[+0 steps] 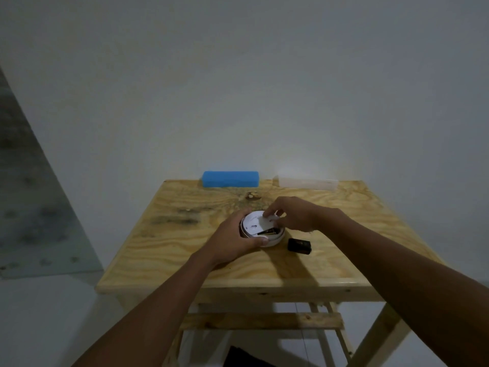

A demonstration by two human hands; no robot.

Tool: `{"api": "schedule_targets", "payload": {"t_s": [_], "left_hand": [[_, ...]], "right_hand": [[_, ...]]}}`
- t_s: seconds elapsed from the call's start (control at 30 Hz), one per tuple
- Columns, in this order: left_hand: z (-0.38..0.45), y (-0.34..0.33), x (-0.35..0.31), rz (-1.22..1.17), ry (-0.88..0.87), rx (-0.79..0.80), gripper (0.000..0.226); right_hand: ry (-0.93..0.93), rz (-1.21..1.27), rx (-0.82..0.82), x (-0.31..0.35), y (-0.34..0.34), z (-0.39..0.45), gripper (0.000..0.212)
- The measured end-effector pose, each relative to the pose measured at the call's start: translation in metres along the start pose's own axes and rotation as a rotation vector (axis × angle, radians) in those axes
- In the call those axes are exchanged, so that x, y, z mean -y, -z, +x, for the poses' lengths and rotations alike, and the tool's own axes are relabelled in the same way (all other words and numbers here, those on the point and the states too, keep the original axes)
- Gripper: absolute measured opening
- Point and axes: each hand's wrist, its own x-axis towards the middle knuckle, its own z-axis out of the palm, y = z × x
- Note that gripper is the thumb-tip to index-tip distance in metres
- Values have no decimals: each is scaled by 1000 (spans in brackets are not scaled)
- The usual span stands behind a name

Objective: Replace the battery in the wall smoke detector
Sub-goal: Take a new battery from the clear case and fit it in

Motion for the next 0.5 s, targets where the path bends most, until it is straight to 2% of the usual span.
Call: {"api": "schedule_targets", "payload": {"t_s": [0.2, 0.37, 0.5], "left_hand": [[0, 1, -3, 37, -6, 1, 89], [6, 4, -3, 77, -18, 1, 56], [10, 11, -2, 157, -39, 11, 46]], "right_hand": [[-6, -34, 38, -2, 3, 5, 40], [3, -59, 15, -3, -1, 5, 40], [-22, 36, 20, -10, -4, 1, 47]]}}
